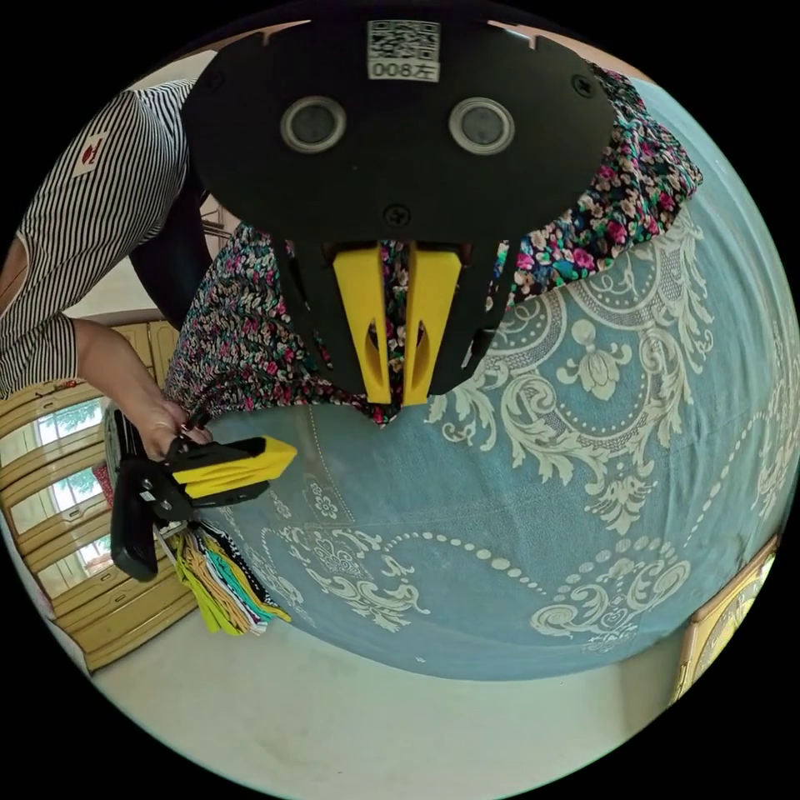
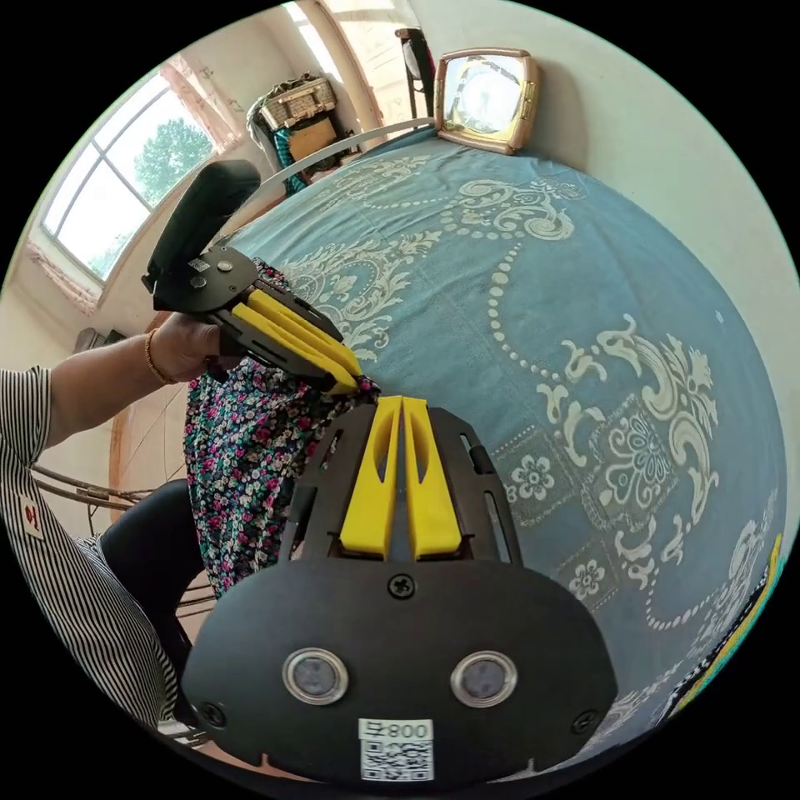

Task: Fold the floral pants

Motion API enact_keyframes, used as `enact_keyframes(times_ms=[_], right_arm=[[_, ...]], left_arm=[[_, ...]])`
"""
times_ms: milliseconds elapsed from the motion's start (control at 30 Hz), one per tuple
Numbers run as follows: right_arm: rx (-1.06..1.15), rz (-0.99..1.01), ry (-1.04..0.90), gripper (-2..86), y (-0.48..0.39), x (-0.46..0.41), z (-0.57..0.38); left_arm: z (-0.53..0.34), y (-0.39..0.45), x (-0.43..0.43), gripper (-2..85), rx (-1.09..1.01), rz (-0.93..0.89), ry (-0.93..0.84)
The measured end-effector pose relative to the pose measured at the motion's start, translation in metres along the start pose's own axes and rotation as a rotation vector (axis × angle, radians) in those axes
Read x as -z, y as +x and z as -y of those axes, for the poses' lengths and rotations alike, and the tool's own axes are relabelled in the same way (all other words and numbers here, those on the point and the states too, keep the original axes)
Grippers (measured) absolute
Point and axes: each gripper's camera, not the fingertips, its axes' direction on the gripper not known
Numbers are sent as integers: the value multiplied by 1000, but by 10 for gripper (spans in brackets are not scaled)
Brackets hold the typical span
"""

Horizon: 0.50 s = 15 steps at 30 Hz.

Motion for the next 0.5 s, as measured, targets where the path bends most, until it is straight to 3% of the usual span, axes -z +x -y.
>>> enact_keyframes(times_ms=[200, 300, 400, 500], right_arm=[[-80, 85, -49, 8, -1, 49, -100], [-129, 68, -128, 14, -11, 59, -140], [-148, -25, -179, 13, -19, 67, -160], [-167, -40, -166, 8, -17, 71, -165]], left_arm=[[-2, 21, 7, 18, 5, 64, 136], [2, 48, 9, 20, -120, -33, 175], [14, 89, -10, 20, -281, -86, 90], [29, 129, -42, 17, -410, 8, -45]])
